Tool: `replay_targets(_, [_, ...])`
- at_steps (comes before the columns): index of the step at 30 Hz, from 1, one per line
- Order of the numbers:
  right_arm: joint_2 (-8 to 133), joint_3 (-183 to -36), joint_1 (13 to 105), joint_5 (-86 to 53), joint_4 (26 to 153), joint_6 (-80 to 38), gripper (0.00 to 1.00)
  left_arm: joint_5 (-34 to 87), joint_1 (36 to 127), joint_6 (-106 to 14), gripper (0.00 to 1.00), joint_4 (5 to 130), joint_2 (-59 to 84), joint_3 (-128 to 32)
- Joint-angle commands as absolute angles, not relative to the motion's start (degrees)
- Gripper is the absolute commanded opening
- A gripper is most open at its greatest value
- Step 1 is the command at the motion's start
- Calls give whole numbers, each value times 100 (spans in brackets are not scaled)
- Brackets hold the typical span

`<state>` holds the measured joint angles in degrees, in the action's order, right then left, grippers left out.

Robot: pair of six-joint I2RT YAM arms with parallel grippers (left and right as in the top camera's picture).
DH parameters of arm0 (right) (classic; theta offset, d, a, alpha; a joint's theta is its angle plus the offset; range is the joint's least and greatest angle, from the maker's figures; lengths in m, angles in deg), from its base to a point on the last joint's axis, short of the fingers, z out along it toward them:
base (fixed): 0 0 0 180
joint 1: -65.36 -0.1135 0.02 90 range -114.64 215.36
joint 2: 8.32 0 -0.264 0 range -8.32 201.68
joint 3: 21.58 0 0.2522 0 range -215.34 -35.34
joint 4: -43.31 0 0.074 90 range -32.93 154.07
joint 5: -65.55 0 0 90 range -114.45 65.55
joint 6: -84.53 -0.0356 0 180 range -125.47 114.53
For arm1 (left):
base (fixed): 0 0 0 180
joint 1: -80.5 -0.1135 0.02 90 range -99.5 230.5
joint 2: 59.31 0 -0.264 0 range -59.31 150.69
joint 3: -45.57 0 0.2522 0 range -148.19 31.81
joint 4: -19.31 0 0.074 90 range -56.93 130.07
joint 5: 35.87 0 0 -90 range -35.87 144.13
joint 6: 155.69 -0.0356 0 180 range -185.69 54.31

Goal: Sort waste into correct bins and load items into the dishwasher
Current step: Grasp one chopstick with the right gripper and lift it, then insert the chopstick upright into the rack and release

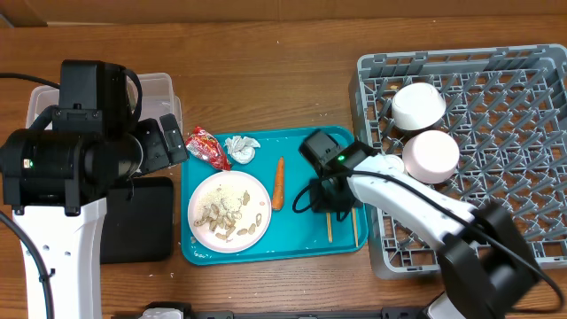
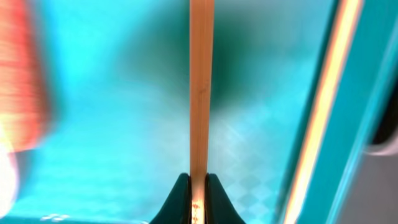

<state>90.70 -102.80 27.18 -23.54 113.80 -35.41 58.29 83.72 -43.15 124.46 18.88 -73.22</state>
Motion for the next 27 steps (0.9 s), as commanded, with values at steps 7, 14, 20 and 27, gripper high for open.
replay_targets(7, [7702, -11279, 3429, -4063, 11675, -3141, 4, 5904, 8342, -4254, 100, 12453, 1923, -7340])
replay_targets(14, [7794, -11246, 4240, -4608, 11748, -2411, 4, 5904, 8342, -4254, 100, 12453, 1923, -7340])
replay_targets(20, [7807, -11246, 4651, -3856, 10985, -1845, 4, 5904, 8342, -4254, 100, 12453, 1923, -7340])
replay_targets(27, [7999, -11246, 4681, -4166, 10956, -1582, 4, 5904, 8342, -4254, 100, 12453, 1923, -7340])
